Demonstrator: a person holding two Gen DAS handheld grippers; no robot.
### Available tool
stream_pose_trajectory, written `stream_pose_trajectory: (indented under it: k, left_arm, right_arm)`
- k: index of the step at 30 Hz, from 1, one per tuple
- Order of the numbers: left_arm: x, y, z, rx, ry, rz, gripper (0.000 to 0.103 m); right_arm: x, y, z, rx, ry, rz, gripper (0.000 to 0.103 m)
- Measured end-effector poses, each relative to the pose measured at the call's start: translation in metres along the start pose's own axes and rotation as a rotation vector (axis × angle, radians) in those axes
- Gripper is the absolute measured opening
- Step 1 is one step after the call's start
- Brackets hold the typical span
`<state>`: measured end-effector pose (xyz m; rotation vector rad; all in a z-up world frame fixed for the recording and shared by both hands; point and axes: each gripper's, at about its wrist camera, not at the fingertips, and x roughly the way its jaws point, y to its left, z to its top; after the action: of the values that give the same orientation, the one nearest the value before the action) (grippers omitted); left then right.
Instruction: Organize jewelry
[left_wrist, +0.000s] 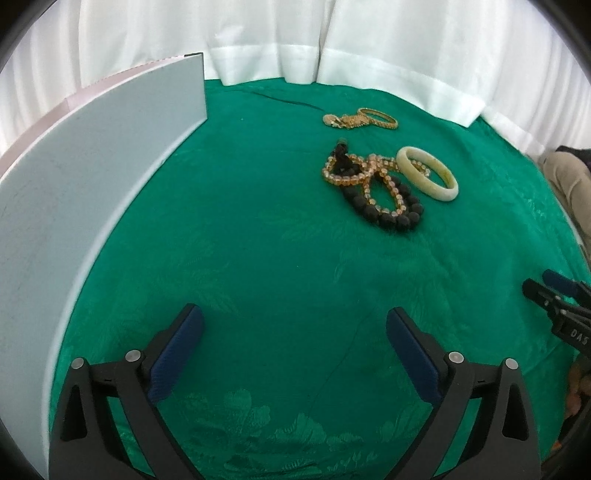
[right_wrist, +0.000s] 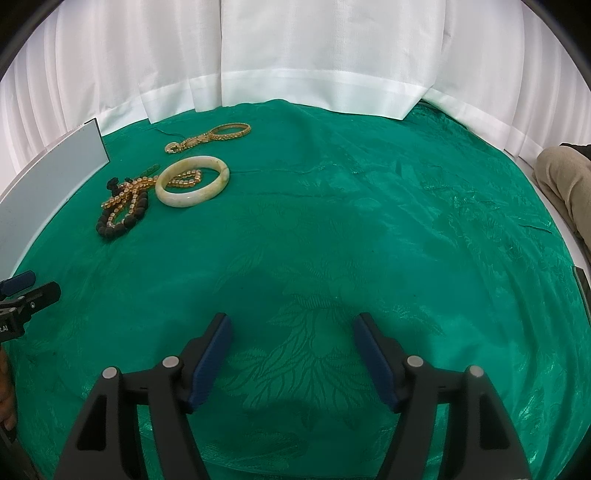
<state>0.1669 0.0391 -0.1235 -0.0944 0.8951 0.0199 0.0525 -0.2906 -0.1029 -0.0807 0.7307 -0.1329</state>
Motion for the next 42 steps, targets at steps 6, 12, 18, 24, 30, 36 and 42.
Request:
stream_pose_trajectory:
  k: [6, 12, 18, 24, 30, 36, 42]
  left_arm:
    - [0.0025, -0.0031, 0.0007, 0.019, 0.013, 0.014, 0.101]
    - [0.0052, -0.0064, 0.0009, 0.039, 0.025, 0.031, 0.102]
    - [0.0051, -0.0067, 0.0001, 0.041, 0.027, 0.032, 0.102]
    - [0.0057, -0.0072, -0.0004, 0.040, 0.027, 0.032, 0.102]
    - [0.0055, -0.0070, -0.0001, 0.039, 0.027, 0.032, 0.102]
    - [0.0054, -0.0067, 0.0001, 0.039, 0.027, 0.032, 0.102]
    - [0.0054, -0.0066, 0.0000, 0.039, 0.027, 0.032, 0.102]
  right_arm:
    - [0.0002, -0.0007, 0.0002, 0.001, 0.000, 0.000, 0.071]
    - [0.0009, -0.0015, 0.0010, 0.000, 0.002, 0.008, 0.074]
    - [0.0007, -0.0006, 0.0006, 0.000, 0.003, 0.009, 0.074]
    - [0.0008, -0.0007, 0.0007, 0.000, 0.003, 0.008, 0.074]
    - [0.0009, -0.0005, 0.0006, 0.000, 0.003, 0.008, 0.074]
    - [0.0011, -0.0006, 0.0006, 0.001, 0.003, 0.009, 0.074]
    - [0.0009, -0.0002, 0.0008, 0.001, 0.003, 0.010, 0.074]
